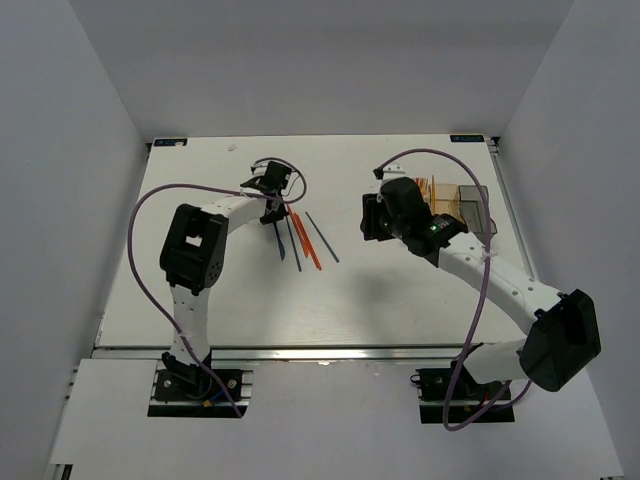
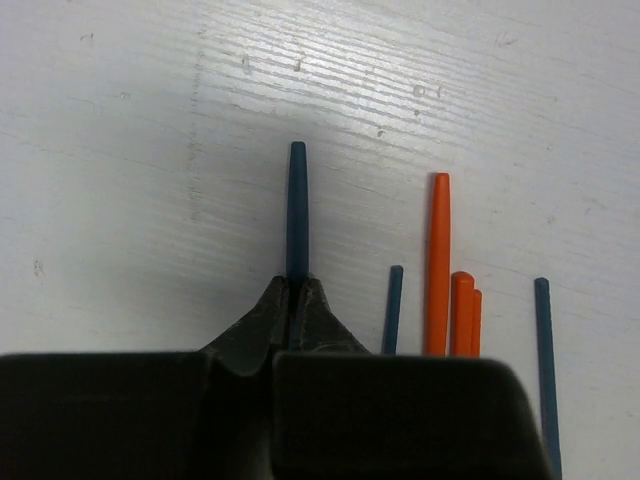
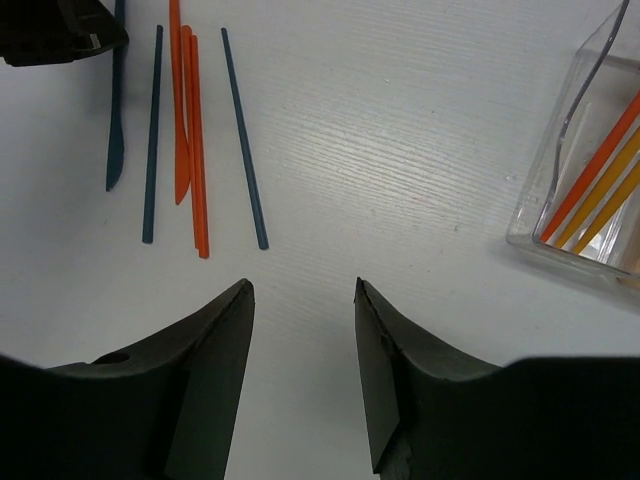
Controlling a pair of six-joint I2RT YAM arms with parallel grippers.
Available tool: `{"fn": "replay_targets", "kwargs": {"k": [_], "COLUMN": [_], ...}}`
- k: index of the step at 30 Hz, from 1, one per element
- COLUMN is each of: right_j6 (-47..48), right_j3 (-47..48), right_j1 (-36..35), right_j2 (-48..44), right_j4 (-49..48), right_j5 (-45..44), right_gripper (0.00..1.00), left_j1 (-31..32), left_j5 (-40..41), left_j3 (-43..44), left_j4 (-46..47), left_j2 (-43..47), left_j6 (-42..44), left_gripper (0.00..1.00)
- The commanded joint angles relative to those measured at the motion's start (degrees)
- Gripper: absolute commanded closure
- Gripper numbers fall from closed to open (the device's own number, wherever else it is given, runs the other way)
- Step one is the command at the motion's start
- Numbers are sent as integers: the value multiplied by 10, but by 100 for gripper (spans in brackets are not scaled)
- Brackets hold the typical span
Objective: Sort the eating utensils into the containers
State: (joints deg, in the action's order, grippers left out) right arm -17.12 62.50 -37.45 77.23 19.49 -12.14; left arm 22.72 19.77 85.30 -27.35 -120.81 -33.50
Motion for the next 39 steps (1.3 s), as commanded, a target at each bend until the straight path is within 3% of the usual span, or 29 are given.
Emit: {"fn": "replay_targets", "kwargs": {"k": [1,4,9,14,20,26,39], "right_j6": [6,7,2,-80,-161,-242,-244], "right_j3": [-9,-19,-69,-142,-149,-111,-19], "right_j1": [1,2,5,-15,-23,-27,-58], "right_j2": [-28,-39,-38,-25,-5,9,83], "right_j4": [-20,-38,-134,-278,-371,-355,-263], "right_j5": [20,58,234,310,246,171,87], "right_gripper": [49,43,26,30,35,39,48], "left_j1": [-10,-10,4,50,103,109,116], "left_j5": [-24,-29,-12,-24,-165,-261,-316], "left_j3": [-58,-95,-170,-236,-319,-388,-410], "left_j4": [-12,10,29,76,171,264,347], "left_j2": [-14,7,104,268,393,440,471], "left_j6": [-9,-12,-24,-44,-27,-23,-39], "left_gripper": [99,100,100,100,100,100,100]}}
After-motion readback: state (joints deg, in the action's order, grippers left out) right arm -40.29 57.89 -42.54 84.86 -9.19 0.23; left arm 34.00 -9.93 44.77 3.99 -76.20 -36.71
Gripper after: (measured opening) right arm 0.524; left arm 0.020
